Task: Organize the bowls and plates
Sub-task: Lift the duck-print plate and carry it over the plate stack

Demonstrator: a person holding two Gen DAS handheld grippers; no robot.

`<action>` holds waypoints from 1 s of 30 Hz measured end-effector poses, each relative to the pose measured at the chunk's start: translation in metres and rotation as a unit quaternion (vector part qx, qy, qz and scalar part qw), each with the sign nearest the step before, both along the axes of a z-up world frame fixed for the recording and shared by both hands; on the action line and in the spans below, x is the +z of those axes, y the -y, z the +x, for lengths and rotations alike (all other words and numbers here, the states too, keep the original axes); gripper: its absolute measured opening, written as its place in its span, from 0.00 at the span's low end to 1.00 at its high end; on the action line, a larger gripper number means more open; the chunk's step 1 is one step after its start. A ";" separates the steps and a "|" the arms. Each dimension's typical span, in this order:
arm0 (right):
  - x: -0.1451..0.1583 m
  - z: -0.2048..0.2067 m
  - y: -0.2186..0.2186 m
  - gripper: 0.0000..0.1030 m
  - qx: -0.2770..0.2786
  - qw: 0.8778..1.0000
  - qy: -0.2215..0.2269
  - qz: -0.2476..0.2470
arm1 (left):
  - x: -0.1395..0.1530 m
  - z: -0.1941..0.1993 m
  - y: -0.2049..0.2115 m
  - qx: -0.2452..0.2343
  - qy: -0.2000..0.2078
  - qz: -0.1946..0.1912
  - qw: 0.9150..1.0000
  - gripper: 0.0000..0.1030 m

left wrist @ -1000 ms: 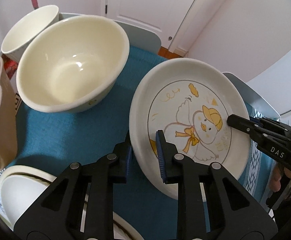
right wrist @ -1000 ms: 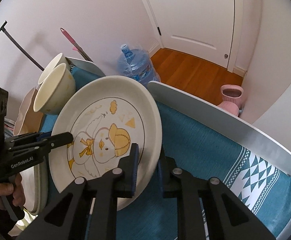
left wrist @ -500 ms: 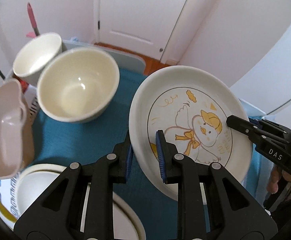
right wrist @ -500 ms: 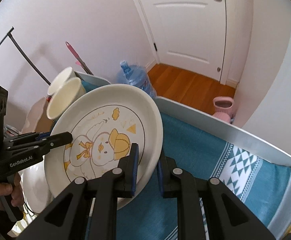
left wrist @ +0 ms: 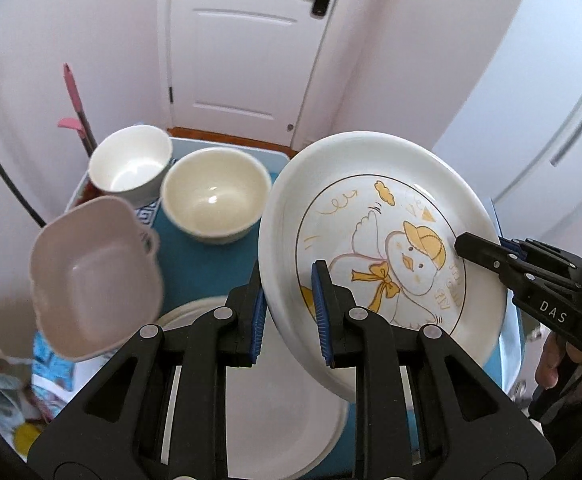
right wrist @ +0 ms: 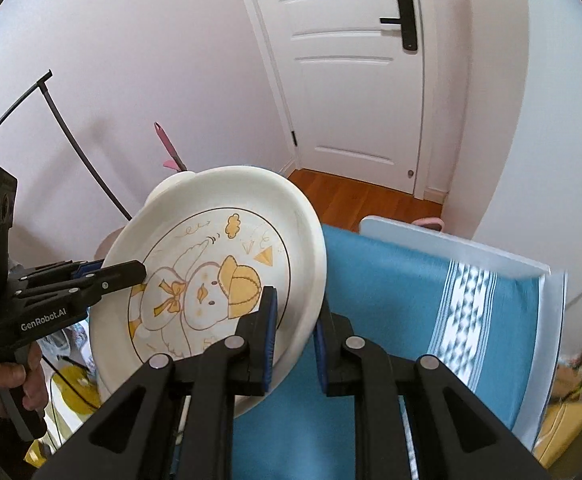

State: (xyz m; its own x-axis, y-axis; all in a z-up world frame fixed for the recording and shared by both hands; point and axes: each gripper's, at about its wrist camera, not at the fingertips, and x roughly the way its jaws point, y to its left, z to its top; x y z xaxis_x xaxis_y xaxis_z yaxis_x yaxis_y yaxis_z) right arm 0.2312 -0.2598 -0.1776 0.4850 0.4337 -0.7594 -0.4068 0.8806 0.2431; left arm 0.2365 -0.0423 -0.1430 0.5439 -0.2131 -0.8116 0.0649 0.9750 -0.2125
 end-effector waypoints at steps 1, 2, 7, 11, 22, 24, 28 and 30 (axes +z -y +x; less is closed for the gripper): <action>0.001 -0.009 -0.005 0.15 -0.007 1.000 -0.002 0.000 | 0.001 -0.005 -0.007 -0.008 0.000 0.001 1.000 0.19; 0.001 -0.016 -0.010 0.15 -0.014 1.000 -0.003 0.000 | 0.001 -0.011 -0.014 -0.016 -0.001 0.001 1.000 0.19; -0.006 -0.058 -0.035 0.15 -0.049 0.999 -0.013 0.000 | -0.012 -0.038 -0.037 -0.049 -0.012 0.005 0.999 0.19; -0.018 -0.087 -0.054 0.15 -0.075 0.997 -0.024 0.002 | -0.021 -0.059 -0.050 -0.071 -0.026 0.007 0.997 0.19; -0.063 -0.113 -0.077 0.15 -0.113 0.991 -0.076 -0.012 | -0.077 -0.073 -0.060 -0.089 -0.064 0.005 0.994 0.19; -0.073 -0.113 -0.079 0.15 -0.122 0.989 -0.075 -0.032 | -0.084 -0.071 -0.058 -0.087 -0.070 0.004 0.994 0.19; -0.079 -0.113 -0.081 0.15 -0.117 0.990 -0.070 -0.044 | -0.094 -0.065 -0.057 -0.081 -0.074 0.009 0.994 0.19; -0.079 -0.113 -0.082 0.15 -0.113 0.990 -0.064 -0.050 | -0.099 -0.063 -0.057 -0.077 -0.074 0.011 0.994 0.19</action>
State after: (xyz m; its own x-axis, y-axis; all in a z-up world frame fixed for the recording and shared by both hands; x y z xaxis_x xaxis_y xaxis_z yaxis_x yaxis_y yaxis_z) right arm 0.1185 -0.1778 -0.2570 0.4584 0.2455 -0.8542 -0.1688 0.9676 0.1875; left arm 0.1737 0.0151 -0.2416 0.3798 -0.2659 -0.8860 0.1841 0.9604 -0.2093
